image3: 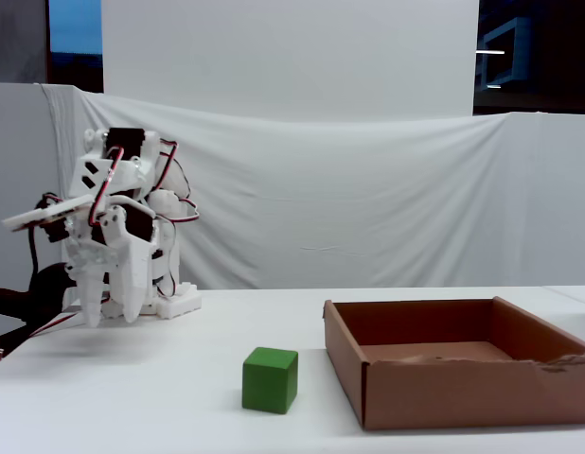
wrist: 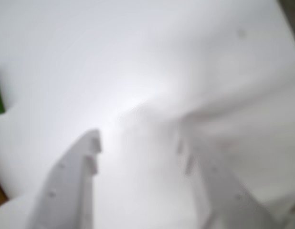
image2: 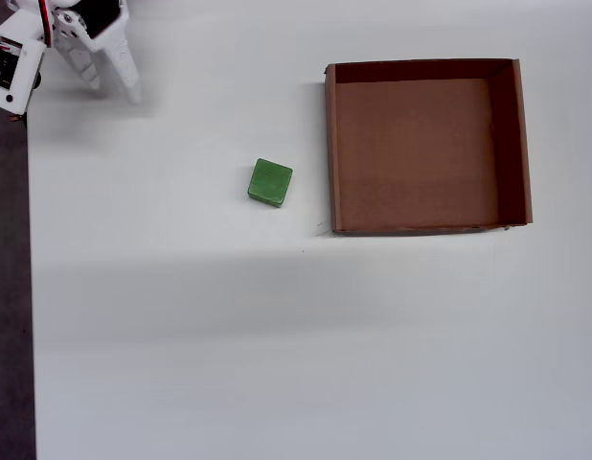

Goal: Grasp a green cube and put it in a box.

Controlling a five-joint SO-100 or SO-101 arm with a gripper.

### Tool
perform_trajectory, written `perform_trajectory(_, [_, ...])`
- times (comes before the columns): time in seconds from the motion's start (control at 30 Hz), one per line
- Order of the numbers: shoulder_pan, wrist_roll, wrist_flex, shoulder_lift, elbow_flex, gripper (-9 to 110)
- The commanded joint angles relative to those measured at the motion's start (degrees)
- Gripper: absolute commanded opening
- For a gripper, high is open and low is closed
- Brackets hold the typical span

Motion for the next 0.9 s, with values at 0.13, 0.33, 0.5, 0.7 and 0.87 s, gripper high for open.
perform_trajectory(0.13, [-0.3, 0.3, 0.4, 0.3, -0.4, 22])
perform_trajectory(0.33, [-2.0, 0.4, 0.3, 0.3, -0.4, 23])
perform_trajectory(0.5, [-3.9, 0.0, -6.7, 0.1, -0.5, 23])
perform_trajectory(0.7, [-6.9, 0.0, -16.5, -4.8, -3.9, 23])
perform_trajectory(0.87, [-10.2, -0.2, -13.9, -16.5, -14.4, 23])
